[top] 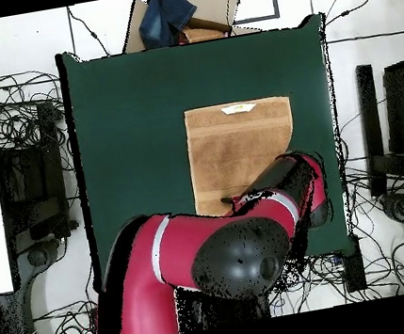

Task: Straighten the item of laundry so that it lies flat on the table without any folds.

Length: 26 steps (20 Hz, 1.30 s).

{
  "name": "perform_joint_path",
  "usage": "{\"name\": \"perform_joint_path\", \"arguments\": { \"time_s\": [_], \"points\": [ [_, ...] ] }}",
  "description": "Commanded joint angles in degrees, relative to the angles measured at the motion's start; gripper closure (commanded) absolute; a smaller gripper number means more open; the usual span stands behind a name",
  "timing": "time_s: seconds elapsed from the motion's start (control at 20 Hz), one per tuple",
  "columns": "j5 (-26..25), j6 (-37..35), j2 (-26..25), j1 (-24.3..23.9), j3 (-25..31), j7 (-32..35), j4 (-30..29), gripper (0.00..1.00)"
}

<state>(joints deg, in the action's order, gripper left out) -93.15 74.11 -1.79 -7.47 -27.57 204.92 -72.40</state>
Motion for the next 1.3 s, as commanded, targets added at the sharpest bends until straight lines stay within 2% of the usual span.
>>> {"name": "perform_joint_path", "arguments": {
  "time_s": [0.05, 0.5, 0.7, 1.05, 1.3],
  "points": [
    [6.43, -5.66, -8.25, 4.21, 15.99, -7.66, -2.08, 1.00],
    [11.48, -11.29, -6.87, 7.07, 14.68, -8.67, -4.57, 1.00],
    [16.15, -18.87, -6.51, 10.62, 12.16, -11.45, -5.63, 1.00],
    [20.66, -24.15, -7.81, 12.56, 10.53, -13.83, -4.98, 1.00],
    [20.53, -22.21, -8.36, 12.31, 10.40, -13.36, -4.35, 1.00]
  ]
}}
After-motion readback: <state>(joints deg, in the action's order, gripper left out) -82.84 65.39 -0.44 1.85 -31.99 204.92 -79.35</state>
